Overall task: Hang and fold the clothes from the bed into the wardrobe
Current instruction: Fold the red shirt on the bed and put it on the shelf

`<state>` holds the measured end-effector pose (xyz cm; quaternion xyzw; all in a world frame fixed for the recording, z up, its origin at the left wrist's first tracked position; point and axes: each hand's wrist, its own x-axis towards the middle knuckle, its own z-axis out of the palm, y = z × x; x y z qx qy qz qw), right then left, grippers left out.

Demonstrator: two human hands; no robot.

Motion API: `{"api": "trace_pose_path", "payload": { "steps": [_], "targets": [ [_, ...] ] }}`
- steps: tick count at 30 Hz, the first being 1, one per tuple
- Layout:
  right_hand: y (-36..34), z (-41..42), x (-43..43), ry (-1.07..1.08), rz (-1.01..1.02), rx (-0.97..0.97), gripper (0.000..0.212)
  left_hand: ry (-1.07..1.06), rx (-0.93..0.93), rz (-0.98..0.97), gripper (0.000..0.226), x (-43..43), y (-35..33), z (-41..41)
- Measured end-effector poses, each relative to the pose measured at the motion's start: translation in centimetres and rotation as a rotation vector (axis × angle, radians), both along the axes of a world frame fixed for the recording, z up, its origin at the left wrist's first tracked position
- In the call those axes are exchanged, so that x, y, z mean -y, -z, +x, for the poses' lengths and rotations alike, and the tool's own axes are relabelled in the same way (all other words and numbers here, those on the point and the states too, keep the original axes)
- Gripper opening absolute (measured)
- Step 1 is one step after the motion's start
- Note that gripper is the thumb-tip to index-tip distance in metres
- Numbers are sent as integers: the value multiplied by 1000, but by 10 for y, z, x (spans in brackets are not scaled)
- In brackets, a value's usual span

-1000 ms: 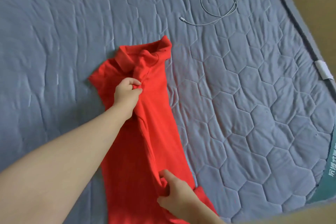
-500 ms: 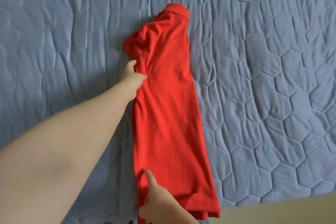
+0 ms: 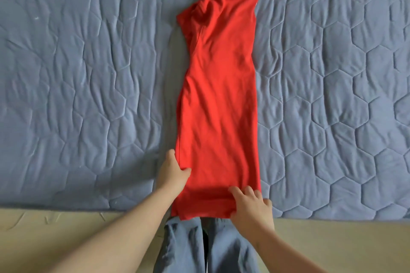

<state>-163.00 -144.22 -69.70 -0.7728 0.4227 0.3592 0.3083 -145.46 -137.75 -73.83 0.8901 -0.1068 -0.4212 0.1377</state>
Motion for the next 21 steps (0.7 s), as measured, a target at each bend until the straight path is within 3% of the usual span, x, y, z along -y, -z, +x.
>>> {"api": "trace_pose_path", "payload": {
  "steps": [2, 7, 10, 12, 14, 16, 19, 21],
  "targets": [
    [3, -13, -14, -7, 107, 21, 52, -31, -29, 50, 29, -18, 0, -13],
    [7, -37, -42, 65, 237, 35, 41, 13, -150, 151, 25, -57, -1, -37],
    [3, -45, -46, 238, 31, 92, 29, -9, -207, 152, 17, -72, -3, -39],
    [0, -50, -39, 280, -148, 130, 33, -65, -252, 97, 13, -75, -5, -38],
    [3, -62, -29, 180, -190, 131, 48, -91, -326, 61, 20, -76, -6, -41],
    [10, -72, -17, 32, -185, 101, 49, -116, -390, 42, 23, -75, -7, -42],
    [15, -73, -9, 9, -219, 135, 27, -148, -437, 26, 18, -77, -6, -37],
    [10, -72, -10, 158, -215, 223, 12, -196, -459, 14, 16, -83, -4, -34]
  ]
}}
